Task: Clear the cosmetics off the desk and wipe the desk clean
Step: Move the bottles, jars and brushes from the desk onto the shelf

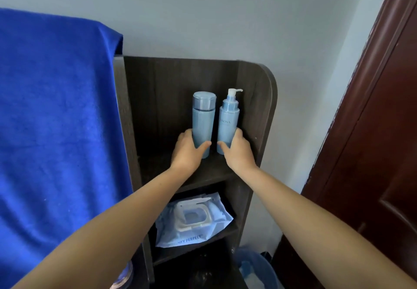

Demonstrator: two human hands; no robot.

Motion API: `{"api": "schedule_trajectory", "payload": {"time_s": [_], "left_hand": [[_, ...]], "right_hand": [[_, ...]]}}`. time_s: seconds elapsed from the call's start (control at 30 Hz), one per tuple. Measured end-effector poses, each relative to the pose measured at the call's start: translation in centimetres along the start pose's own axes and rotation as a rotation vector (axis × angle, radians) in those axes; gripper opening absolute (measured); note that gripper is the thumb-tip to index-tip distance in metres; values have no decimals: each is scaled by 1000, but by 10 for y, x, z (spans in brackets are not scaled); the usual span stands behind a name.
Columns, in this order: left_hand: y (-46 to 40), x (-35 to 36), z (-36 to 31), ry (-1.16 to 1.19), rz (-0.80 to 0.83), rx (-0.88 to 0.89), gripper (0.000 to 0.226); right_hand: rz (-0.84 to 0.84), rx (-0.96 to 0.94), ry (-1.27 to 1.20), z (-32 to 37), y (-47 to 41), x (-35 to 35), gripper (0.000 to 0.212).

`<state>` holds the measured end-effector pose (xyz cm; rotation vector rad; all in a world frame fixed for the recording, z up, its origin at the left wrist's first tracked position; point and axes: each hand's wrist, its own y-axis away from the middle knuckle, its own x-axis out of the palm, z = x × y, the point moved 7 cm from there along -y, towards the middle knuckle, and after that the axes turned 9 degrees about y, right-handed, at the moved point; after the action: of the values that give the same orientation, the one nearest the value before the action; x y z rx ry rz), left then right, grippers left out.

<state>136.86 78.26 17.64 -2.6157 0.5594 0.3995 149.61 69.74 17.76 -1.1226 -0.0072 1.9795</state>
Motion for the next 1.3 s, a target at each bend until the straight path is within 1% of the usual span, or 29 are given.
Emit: {"api": "schedule_trajectory", "payload": {"time_s": [0.13,0.3,0.37,0.47,0.5,0.57,0.63,0.7,0.77,0.8,0.9,0.97,1.07,1.1,1.17,1.23,1.3], "left_hand": [[-12,10,-4,-35,-29,-44,54],[-11,16,-4,-70,-56,-36,54],[-9,14,-3,-69,-55,-58,57],[3,5,-2,-27,-71,-63,64],[12,-1,-5,-13,-87,-28,63],[38,-16,-14,26,-126,84,56],[77,-37,-18,77,-136,185,46],[122,-58,-8,64,-117,248,39],[165,-79,18,-17,-105,240,34],[183,-90,39,-51,-114,191,31],[225,-129,120,-77,-206,-61,31],[250,-159,168,-145,-270,-216,31],[280,-198,221,-283,-310,-331,30],[286,-208,234,-339,-310,-357,33],[292,-221,259,-445,-281,-384,47],[294,-223,287,-471,-196,-437,66],[295,-215,312,-421,-63,-505,79]], "right_hand": [[-15,44,21,4,-10,4,37],[-13,56,8,3,-11,7,36],[-5,50,-14,0,-6,7,42],[11,20,-63,-3,5,5,59],[9,-5,-81,-4,12,2,61],[-42,-116,-111,-1,30,-4,56],[-147,-290,-134,9,58,-12,43],[-185,-438,-198,21,94,-9,31],[-104,-549,-271,35,130,11,25],[-34,-587,-298,42,149,28,24],[191,-664,-284,59,201,91,21],[333,-667,-247,65,232,135,23],[513,-580,-204,65,270,198,30],[575,-533,-169,63,281,219,33],[693,-451,-71,59,299,259,38],[784,-395,29,56,317,293,50],[816,-359,104,55,331,316,56]]}}
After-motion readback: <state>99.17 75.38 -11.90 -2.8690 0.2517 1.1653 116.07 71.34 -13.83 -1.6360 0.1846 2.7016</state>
